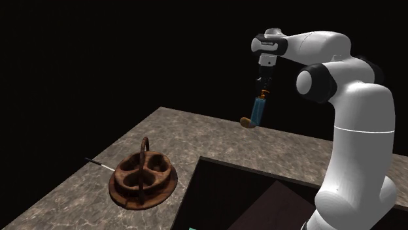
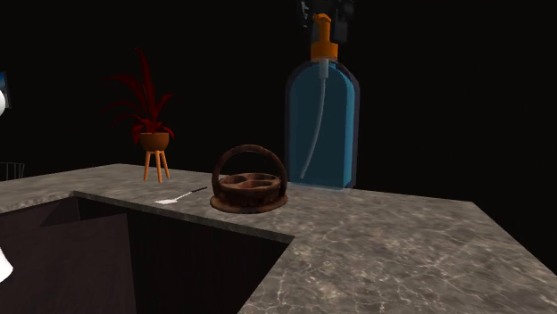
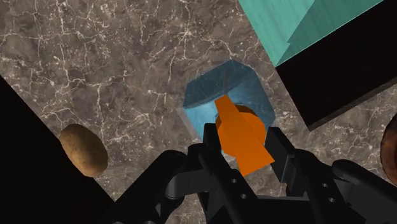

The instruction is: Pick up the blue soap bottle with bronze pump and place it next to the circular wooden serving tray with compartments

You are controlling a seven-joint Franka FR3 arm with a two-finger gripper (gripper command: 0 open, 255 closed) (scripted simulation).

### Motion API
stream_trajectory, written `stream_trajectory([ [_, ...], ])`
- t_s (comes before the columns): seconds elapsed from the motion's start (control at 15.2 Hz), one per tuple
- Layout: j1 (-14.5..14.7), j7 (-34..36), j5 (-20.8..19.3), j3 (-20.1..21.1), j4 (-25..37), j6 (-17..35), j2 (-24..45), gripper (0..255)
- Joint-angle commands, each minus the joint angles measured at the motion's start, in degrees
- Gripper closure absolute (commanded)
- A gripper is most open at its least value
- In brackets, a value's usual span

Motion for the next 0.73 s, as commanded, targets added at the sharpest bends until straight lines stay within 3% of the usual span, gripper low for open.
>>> stream_trajectory([
  [0.0, -0.3, -0.1, 0.2, 0.0, 2.3, -1.8, 0.5, 255],
  [0.66, -2.9, -0.8, 2.0, 0.0, 17.7, -12.5, 5.3, 255],
])
